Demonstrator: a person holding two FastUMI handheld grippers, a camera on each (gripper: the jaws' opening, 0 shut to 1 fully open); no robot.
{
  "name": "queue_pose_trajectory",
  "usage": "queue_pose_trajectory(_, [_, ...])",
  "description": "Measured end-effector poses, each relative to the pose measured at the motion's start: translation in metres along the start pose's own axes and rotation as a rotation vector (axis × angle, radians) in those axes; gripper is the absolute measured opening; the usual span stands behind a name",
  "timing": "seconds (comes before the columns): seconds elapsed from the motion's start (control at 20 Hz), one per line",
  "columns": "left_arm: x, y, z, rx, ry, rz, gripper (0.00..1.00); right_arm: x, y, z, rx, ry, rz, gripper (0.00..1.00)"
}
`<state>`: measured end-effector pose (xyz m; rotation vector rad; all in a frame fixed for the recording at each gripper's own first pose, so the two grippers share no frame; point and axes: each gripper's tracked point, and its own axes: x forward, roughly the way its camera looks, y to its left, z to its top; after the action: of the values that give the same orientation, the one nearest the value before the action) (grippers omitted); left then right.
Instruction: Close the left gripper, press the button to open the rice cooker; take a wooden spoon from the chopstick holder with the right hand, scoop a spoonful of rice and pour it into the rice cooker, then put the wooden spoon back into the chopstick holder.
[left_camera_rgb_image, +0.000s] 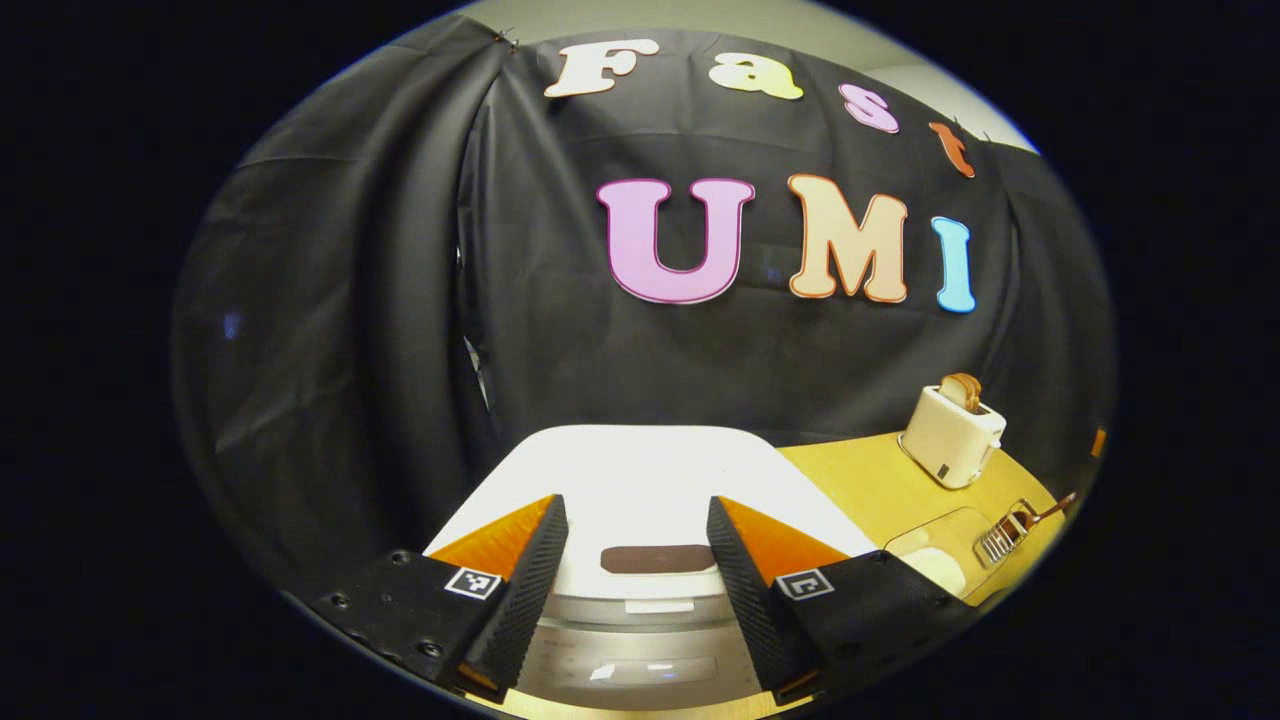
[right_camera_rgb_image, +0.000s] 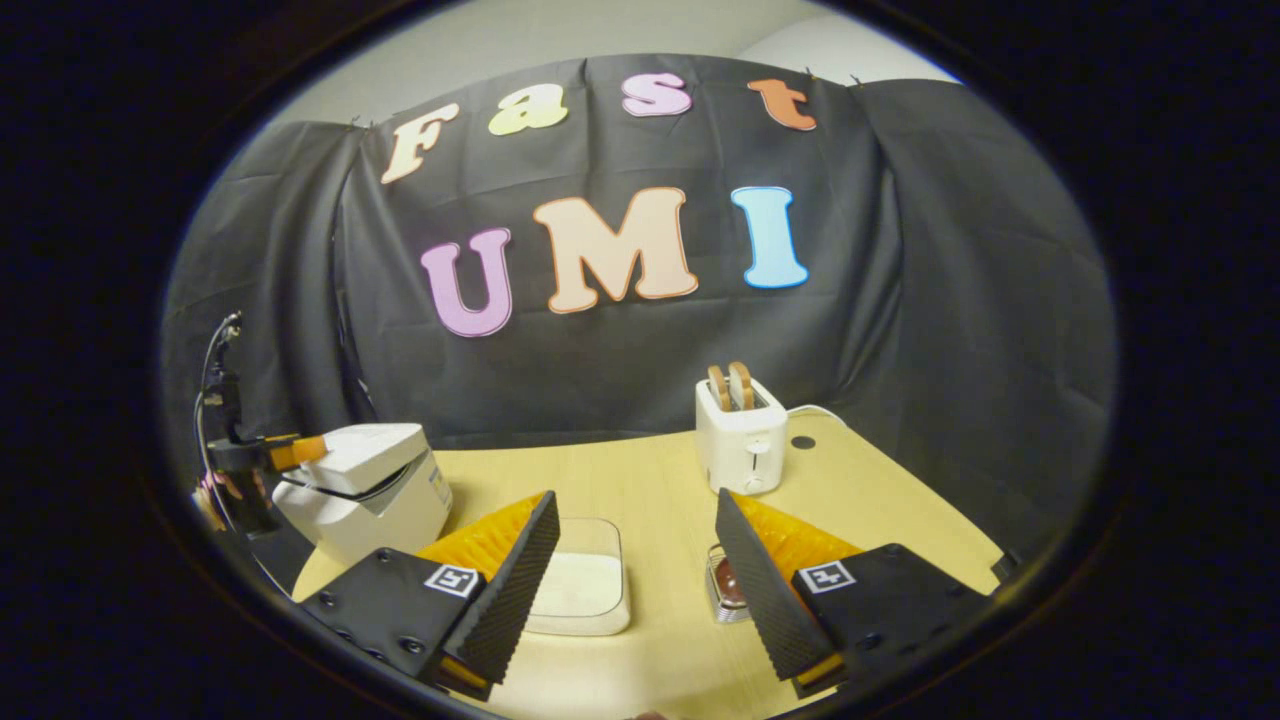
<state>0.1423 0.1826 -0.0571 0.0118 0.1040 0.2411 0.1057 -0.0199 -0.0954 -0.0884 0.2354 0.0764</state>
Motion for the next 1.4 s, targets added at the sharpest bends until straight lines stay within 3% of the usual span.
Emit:
queue_pose_trajectory(0.15, [0.004,0.0,-0.023,0.003,0.044,0.007,0.83,0.0,0.003,-0.002,-0.005,0.006,-0.001,0.99])
queue_pose_trajectory(0.45, [0.004,0.0,-0.019,-0.041,-0.077,0.004,0.85,-0.002,0.009,-0.007,-0.005,0.017,0.005,0.99])
queue_pose_trajectory(0.65, [0.005,-0.001,-0.019,-0.002,-0.085,-0.003,0.83,-0.004,0.016,-0.005,0.002,0.008,0.017,0.99])
queue_pose_trajectory(0.9, [0.005,-0.004,-0.019,0.019,-0.008,-0.02,0.82,-0.01,0.023,0.009,0.009,-0.025,0.032,0.99])
queue_pose_trajectory(1.1, [-0.013,-0.034,-0.016,-0.011,0.064,-0.105,0.76,-0.015,0.033,0.025,0.001,-0.064,0.064,0.99])
queue_pose_trajectory(1.2, [-0.029,-0.05,-0.002,-0.001,0.048,-0.13,0.8,-0.019,0.037,0.033,-0.004,-0.081,0.083,0.99])
queue_pose_trajectory(1.25, [-0.035,-0.058,0.005,0.007,0.031,-0.14,0.76,-0.021,0.038,0.035,-0.008,-0.091,0.09,0.99])
queue_pose_trajectory(1.4, [-0.061,-0.086,0.022,0.012,-0.003,-0.196,0.84,-0.03,0.035,0.04,-0.022,-0.106,0.095,0.99])
